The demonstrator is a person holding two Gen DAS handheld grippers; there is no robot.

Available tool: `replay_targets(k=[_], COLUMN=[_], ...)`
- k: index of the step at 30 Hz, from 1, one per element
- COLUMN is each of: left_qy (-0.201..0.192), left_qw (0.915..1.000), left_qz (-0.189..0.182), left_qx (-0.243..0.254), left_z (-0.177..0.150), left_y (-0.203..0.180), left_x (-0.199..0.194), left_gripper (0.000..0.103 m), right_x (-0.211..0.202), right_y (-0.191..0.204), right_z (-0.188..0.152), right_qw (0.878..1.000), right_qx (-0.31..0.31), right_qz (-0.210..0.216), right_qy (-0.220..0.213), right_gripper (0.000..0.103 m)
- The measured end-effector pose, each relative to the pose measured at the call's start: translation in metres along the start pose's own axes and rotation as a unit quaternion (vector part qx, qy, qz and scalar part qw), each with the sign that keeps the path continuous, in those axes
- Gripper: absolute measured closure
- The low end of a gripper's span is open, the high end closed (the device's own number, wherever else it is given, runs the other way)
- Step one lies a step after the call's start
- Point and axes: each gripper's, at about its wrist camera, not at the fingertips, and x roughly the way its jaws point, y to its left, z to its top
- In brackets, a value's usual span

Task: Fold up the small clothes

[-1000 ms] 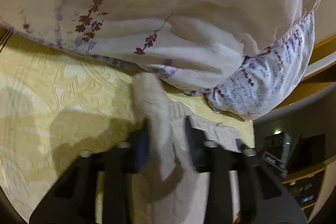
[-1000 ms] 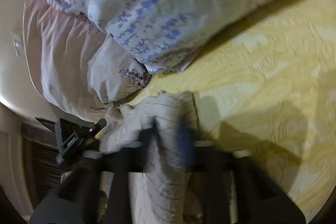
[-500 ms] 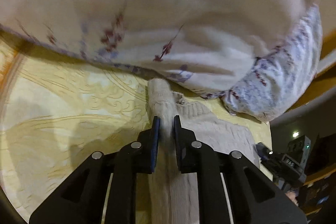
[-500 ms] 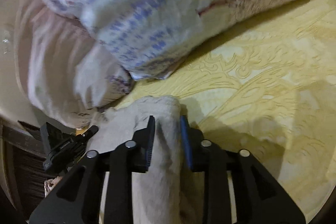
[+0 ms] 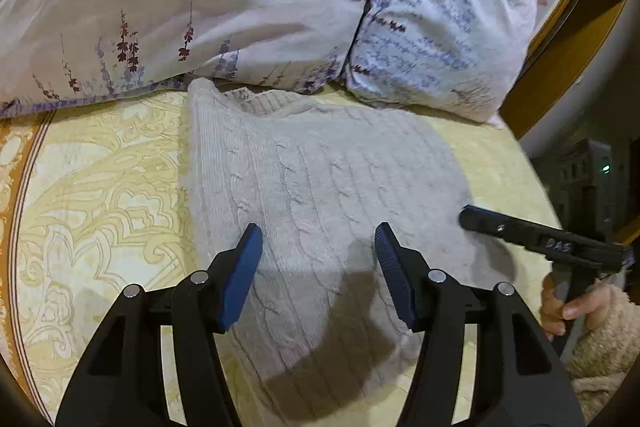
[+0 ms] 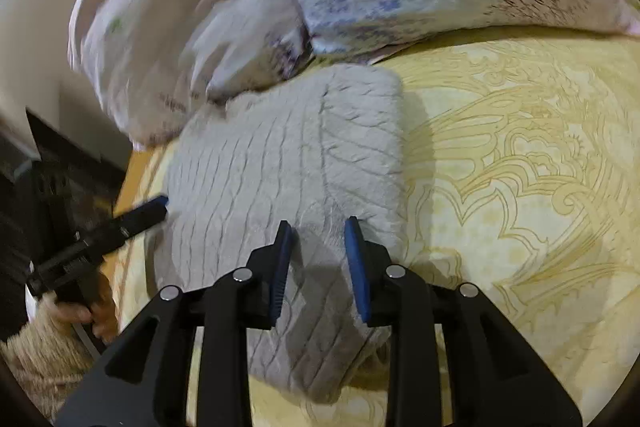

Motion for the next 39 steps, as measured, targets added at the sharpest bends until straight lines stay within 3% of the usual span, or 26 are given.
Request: replay_targets(k=[3, 9, 12, 13, 15, 17, 21, 26, 39], left_qy=[0.003, -0.003, -0.007, -0.013, -0.028, -0.040, -0.025, 0.005, 0.012], left_qw=[0.9987, 0.9987, 0.9975, 0.9973, 0.9964, 0.9929, 0.9880, 0.9876, 0.9885], left_qz=[0.038, 0.043, 0.063, 0.065, 0.075, 0.106, 0.147, 0.154, 0.151], left_qx=[0.035, 0.026, 0.033, 0.032, 0.030, 0.037, 0.041, 0.027, 0.000], left_z=[0.000, 0.001, 0.000, -0.002, -0.006, -0.014, -0.031, -0.041, -0.039], left_y=[-0.013, -0.019, -0.030, -0.030, -0.028, -0.025, -0.019, -0.010, 0.001], left_x=[0.009, 0.014, 0.006, 0.001, -0.011, -0.022, -0.025, -0.008, -0.005], left_gripper=[0.041, 0.035, 0.035, 0.034, 0.030, 0.029, 0.029, 0.027, 0.014], right_x=[0.000, 0.005, -0.007, -0.011, -0.026, -0.034, -0.039, -0.019, -0.012], right_y=[-0.001, 0.004, 0.009, 0.012, 0.020, 0.025, 0.033, 0.030, 0.040], right_z=[0.000, -0.002, -0.006, -0.007, -0.016, -0.026, -0.044, -0.054, -0.060], right_qw=[1.000, 1.000, 0.999, 0.999, 0.997, 0.996, 0.995, 0.995, 0.987], right_qx=[0.002, -0.003, -0.005, -0.007, -0.024, -0.040, -0.063, -0.062, -0.100], right_qz=[-0.005, -0.019, -0.032, -0.034, -0.042, -0.046, -0.046, -0.079, -0.122], right_qy=[-0.006, -0.017, -0.023, -0.030, -0.054, -0.060, -0.057, -0.021, -0.024], right_gripper=[0.076, 0.076, 0.076, 0.074, 0.060, 0.060, 0.061, 0.067, 0.067])
